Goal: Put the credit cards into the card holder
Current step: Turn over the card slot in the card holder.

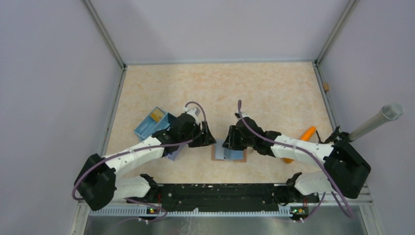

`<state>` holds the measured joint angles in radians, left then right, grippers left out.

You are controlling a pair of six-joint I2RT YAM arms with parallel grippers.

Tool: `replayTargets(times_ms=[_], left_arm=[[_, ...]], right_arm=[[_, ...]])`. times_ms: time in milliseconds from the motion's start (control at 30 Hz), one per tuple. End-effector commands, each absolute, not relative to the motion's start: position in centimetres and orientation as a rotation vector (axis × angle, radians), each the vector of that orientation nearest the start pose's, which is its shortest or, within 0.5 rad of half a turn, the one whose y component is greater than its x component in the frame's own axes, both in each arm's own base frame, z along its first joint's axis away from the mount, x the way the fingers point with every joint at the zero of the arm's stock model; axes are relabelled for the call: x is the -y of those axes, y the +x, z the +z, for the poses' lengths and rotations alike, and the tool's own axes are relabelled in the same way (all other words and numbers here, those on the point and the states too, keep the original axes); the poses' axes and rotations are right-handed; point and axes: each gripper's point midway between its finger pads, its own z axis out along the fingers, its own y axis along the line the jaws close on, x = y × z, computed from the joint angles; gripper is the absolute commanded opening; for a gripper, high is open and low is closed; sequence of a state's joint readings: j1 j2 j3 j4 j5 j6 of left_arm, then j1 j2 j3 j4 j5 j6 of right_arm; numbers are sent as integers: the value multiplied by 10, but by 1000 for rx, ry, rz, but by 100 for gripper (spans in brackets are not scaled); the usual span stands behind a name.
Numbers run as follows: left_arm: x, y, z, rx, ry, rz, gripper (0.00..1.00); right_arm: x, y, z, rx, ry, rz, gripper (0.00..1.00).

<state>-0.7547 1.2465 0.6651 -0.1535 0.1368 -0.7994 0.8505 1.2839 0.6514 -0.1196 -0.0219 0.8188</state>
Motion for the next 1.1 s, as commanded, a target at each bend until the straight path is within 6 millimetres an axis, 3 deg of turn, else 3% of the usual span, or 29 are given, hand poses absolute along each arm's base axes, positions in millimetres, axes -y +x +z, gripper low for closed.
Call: replayTargets(times_ms=[0, 100, 233, 400, 533, 767, 1067], left_arm=[[235, 218, 121, -2429, -16, -825, 70], [204, 226, 131, -2404, -71, -760, 73], [168, 237, 147, -2346, -142, -669, 85], [124, 251, 162, -2315, -241, -529, 98], [93, 261, 162, -2299, -316, -429, 99], [20, 276, 156, -2164, -634, -250, 99], [-67, 276, 146, -1920, -1010, -51, 99]], right_arm=[[-317, 206, 102, -2409, -127, 908, 33], [-332, 204, 99, -2415, -159, 933, 33], [-343, 204, 106, -2397, -219, 923, 40], [-348, 217, 136, -2300, -319, 896, 57], [-361, 232, 160, -2229, -476, 834, 63], [-407, 271, 185, -2093, -673, 762, 65], [-475, 303, 172, -2010, -825, 647, 66]])
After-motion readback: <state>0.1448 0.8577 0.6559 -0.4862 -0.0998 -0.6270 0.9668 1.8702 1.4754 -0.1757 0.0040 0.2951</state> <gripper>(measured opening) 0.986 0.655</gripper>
